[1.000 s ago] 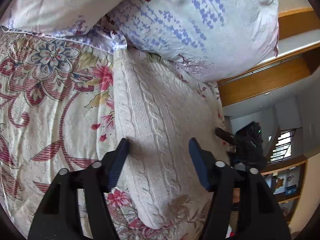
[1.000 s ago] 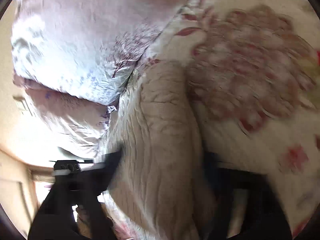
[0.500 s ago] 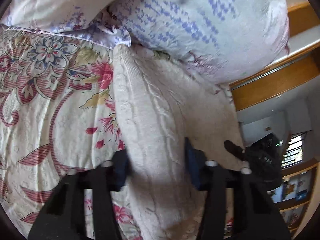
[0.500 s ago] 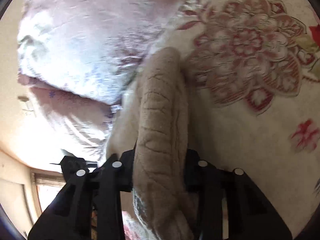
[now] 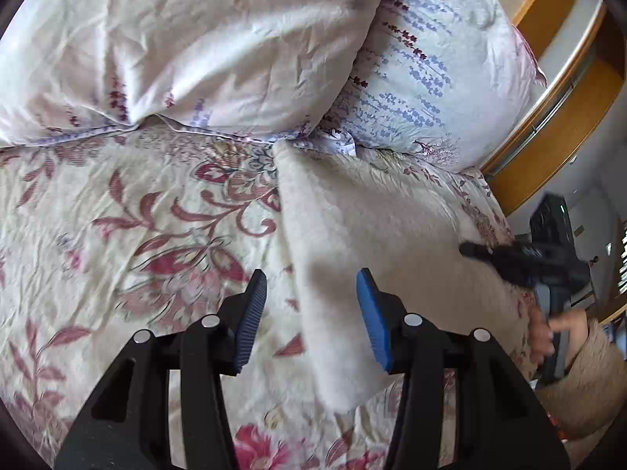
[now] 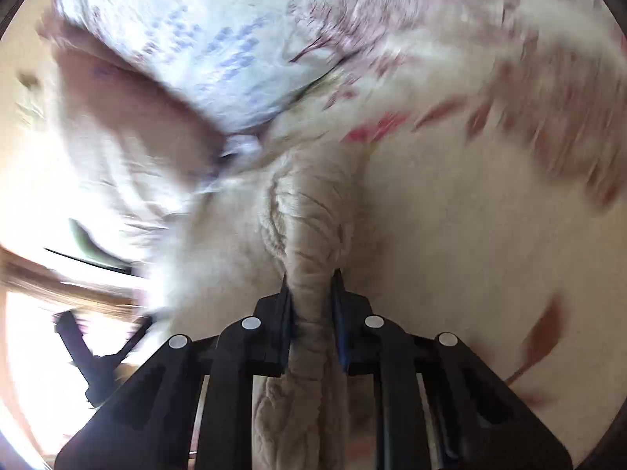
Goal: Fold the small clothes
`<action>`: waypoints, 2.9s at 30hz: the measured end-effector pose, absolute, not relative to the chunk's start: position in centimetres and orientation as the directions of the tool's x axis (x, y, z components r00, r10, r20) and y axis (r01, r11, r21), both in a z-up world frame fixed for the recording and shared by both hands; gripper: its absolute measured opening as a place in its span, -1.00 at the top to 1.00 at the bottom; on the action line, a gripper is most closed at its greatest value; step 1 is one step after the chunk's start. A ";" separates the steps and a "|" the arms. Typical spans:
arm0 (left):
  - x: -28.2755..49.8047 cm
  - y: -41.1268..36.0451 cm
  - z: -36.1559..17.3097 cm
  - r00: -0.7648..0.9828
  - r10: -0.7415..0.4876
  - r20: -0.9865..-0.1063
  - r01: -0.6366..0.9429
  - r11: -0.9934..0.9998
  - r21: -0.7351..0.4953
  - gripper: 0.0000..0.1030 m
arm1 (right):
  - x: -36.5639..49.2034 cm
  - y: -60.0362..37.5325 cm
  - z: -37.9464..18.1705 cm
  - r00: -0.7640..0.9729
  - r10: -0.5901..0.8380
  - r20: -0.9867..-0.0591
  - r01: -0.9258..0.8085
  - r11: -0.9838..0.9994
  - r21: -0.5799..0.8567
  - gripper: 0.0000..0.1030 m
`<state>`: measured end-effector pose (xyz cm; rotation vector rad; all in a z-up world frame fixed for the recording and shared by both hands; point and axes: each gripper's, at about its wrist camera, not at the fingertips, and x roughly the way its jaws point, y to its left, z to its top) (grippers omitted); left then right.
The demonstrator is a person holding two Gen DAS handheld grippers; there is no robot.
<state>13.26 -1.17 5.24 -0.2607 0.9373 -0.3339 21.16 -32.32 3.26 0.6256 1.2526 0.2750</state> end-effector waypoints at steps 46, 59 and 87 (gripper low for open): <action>4.2 -5.5 -0.2 0.583 -0.077 -0.809 0.150 0.989 0.014 -0.97 | 4.9 -24.9 3.9 0.455 0.051 -0.889 -0.065 0.998 0.024 -0.97; 4.2 -5.5 -0.2 0.583 -0.079 -0.808 0.152 0.988 0.014 -0.97 | 5.0 -25.0 3.9 0.455 0.053 -0.889 -0.069 0.997 0.024 -0.97; 4.3 -5.4 -0.3 0.584 -0.079 -0.808 0.152 0.988 0.014 -0.97 | 5.0 -25.0 3.8 0.456 0.052 -0.888 -0.068 0.997 0.024 -0.97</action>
